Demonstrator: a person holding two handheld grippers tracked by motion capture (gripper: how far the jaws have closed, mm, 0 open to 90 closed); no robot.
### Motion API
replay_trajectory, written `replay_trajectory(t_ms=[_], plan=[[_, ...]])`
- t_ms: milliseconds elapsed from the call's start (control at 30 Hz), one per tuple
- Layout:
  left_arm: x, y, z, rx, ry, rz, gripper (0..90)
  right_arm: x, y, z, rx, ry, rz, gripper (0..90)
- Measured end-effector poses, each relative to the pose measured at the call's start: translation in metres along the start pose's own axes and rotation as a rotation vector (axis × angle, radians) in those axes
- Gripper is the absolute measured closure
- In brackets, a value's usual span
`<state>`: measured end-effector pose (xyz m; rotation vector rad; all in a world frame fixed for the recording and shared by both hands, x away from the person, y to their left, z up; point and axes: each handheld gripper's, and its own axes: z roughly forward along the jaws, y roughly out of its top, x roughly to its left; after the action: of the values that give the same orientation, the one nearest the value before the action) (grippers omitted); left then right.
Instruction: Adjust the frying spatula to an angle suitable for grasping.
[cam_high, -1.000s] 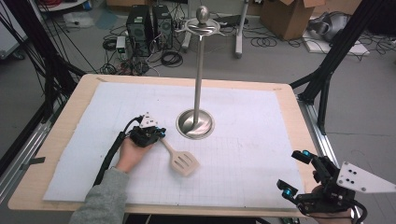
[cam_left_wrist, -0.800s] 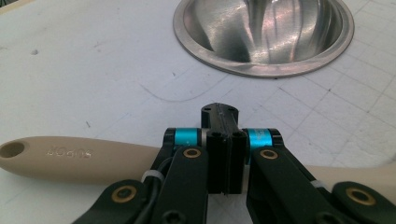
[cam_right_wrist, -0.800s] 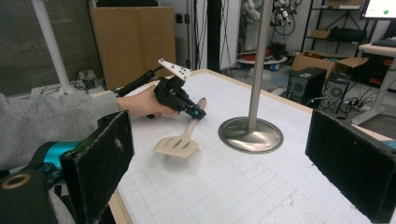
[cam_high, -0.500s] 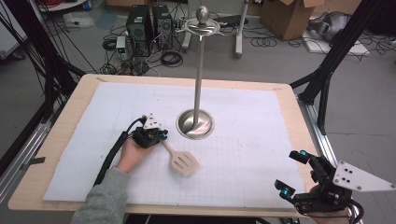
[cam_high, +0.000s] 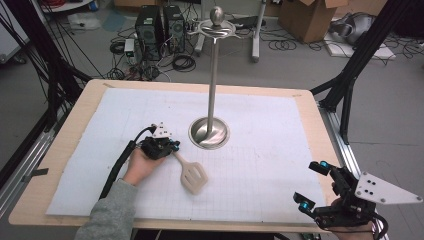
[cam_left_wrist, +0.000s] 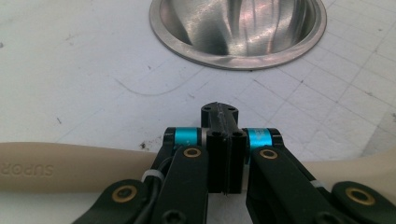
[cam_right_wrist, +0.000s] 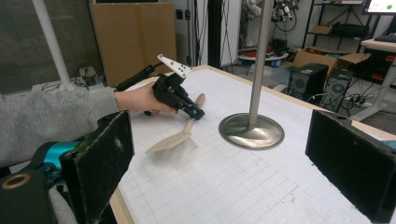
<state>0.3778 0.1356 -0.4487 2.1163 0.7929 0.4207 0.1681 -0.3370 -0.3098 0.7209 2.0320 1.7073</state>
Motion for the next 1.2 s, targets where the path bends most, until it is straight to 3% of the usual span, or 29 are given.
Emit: replay_trajectory(t_ms=[833, 967, 1200], plan=[[-0.007, -0.001, -0.006, 0.029, -0.015, 0.017, 90.0, -0.004, 0.0, 0.005, 0.006, 0.015, 0.001, 6.9], [-0.007, -0.005, -0.009, 0.016, -0.029, 0.005, 89.9, -0.005, 0.0, 0.008, 0.007, 0.021, -0.008, 6.9], [-0.01, -0.009, -0.015, 0.021, -0.03, 0.024, 89.9, -0.005, 0.002, 0.012, 0.014, 0.035, -0.006, 6.9]])
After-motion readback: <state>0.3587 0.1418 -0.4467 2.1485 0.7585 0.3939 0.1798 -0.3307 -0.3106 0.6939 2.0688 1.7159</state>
